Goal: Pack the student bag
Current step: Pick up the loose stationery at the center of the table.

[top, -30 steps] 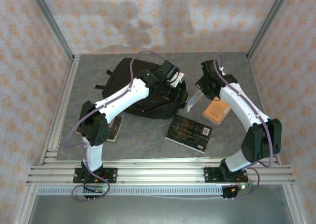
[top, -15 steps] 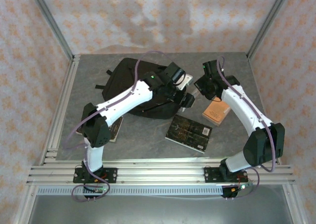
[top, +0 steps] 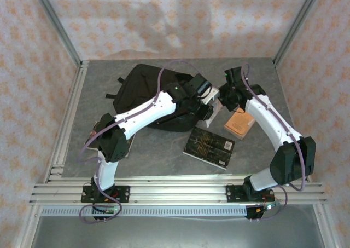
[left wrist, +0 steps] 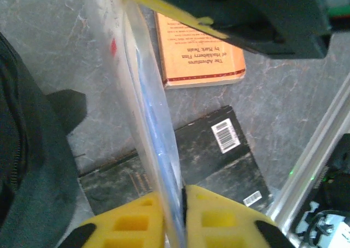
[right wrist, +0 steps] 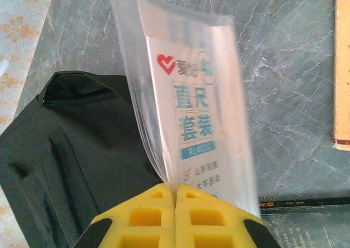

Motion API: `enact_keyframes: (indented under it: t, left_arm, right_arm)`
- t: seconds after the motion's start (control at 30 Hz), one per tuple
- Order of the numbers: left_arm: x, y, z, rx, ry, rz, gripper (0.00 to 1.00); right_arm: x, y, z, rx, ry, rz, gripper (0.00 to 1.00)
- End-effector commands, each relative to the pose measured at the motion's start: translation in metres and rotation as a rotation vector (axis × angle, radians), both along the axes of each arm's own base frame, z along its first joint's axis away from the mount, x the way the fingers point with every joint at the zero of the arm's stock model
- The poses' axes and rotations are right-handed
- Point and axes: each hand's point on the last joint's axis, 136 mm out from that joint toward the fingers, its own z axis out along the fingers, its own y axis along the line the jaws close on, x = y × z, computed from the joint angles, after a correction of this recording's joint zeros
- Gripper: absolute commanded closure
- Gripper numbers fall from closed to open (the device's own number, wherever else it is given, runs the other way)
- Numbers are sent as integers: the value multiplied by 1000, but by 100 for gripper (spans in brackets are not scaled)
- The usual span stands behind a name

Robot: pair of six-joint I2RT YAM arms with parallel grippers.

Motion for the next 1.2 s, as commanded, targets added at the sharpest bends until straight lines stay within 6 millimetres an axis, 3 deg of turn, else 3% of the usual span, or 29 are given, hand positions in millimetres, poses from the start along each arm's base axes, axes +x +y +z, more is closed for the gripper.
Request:
enact_keyframes:
  t: [0.0,0.13,0.17,0.3,0.33,0.5,0.57,0.63,0.73,0.83,0.97,1.17]
  left_arm:
    - [7,1,19,-11,-77,4,95]
    - [8,6,26,-17,-106,18,100]
    - [7,7,28,-20,-109,20,100]
    - [1,20,36,-35,-120,35,100]
    - [-2,24,37,-51,-109,36,100]
    - [-23,53,48,-139,-62,3,100]
    - [-34,63,49,-177,-22,-46,100]
    - [-41,72,51,-189,5,-77,100]
    - [-56,83,58,-176,21,-138,100]
    - [-63,99,64,-134,-9,-149,100]
    - [-75,114,63,-137,-57,-131,100]
    - [-82,132,66,-139,-138,-101,100]
  right_arm:
    - [0,12,20,69,-51,9,100]
    - [-1,13,22,73,-55,13,100]
    - [0,13,23,71,-62,20,91]
    - [-1,5,37,-13,-105,83,17]
    - [-2,0,43,-53,-128,104,10]
    - [-11,-15,77,-203,-335,220,6]
    - [-14,0,87,-175,-439,344,2]
    - [-14,15,86,-166,-500,459,3]
    - [-16,14,94,-246,-582,525,5]
    - [-20,26,99,-312,-700,666,5]
    - [-25,38,92,-432,-788,860,3]
    - [-45,73,91,-284,-858,1090,2]
